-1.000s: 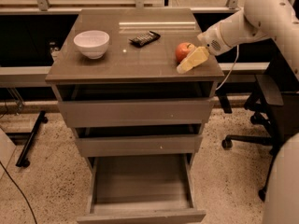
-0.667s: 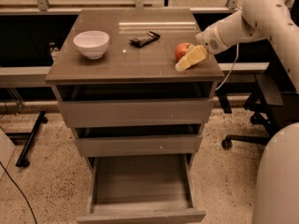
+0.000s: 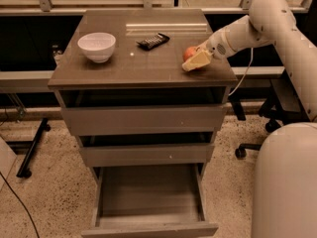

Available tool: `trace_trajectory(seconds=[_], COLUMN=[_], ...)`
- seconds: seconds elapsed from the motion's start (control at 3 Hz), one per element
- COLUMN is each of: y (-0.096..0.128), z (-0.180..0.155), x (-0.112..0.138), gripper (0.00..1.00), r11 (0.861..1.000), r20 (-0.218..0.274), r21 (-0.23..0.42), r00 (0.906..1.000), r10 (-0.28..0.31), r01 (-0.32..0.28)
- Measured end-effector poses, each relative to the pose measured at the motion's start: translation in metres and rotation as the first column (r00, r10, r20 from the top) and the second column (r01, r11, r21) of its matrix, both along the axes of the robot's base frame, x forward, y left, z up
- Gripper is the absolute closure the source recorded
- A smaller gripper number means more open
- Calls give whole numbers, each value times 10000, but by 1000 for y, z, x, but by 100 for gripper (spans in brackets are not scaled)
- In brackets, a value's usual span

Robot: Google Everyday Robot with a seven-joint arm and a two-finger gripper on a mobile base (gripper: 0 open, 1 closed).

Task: Place apple into bottom drawer

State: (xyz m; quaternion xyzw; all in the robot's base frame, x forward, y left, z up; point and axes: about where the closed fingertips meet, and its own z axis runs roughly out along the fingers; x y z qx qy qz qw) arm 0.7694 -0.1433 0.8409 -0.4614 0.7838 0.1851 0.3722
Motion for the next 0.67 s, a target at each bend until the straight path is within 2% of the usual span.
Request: trace_trajectory(seconds=[0.33, 0.67], y=[-4, -16], z=[3, 30], x=[-5, -33], gripper=[69, 92], r11=[9997, 9980], r20=[-68, 455], r21=[-231, -634], r00=[10000, 9989], r10=[-56, 116], r01=[54, -87])
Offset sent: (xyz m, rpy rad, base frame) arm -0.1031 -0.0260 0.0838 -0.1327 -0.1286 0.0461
